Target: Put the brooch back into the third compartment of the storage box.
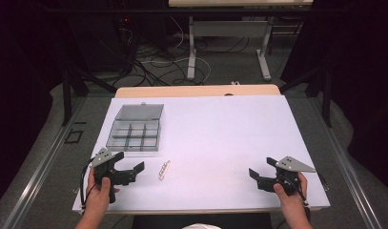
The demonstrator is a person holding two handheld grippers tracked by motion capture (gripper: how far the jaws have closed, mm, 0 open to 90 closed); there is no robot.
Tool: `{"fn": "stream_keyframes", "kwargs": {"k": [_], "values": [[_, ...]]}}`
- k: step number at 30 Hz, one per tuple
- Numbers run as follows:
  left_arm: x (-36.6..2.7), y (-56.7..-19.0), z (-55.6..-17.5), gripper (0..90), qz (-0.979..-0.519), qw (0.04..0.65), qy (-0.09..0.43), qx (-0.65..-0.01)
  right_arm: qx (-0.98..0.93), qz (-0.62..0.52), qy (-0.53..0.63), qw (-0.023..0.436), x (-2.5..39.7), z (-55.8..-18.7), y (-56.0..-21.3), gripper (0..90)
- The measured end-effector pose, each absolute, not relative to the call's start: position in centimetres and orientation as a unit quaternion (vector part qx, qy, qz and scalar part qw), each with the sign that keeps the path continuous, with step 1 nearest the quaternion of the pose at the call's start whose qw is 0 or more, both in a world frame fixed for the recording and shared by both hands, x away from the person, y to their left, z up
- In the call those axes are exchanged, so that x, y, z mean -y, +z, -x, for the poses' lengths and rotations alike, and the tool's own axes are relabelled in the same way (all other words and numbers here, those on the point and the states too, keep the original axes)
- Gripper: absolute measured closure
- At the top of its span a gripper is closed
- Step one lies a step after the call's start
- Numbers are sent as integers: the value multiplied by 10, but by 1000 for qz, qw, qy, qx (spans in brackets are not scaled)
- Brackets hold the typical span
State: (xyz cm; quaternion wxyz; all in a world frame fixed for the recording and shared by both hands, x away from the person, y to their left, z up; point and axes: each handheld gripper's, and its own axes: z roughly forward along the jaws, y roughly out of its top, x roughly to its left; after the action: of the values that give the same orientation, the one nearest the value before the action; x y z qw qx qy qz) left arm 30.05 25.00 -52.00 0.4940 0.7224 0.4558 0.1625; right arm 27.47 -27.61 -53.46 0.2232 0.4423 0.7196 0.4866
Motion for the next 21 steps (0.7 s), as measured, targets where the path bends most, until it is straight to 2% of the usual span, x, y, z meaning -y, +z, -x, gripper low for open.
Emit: {"fn": "stream_keyframes", "kwargs": {"k": [12, 18, 21], "values": [[-239, -522, -304, 7, -732, 495, 151, -443, -725, -436, 485, 223, 275, -272, -536, 152], [-231, -522, -302, 7, -754, 479, 158, -422, -719, -440, 489, 225, 277, -271, -534, 152], [-224, -521, -301, 9, -759, 478, 145, -417, -722, -439, 487, 223, 276, -272, -534, 151]]}}
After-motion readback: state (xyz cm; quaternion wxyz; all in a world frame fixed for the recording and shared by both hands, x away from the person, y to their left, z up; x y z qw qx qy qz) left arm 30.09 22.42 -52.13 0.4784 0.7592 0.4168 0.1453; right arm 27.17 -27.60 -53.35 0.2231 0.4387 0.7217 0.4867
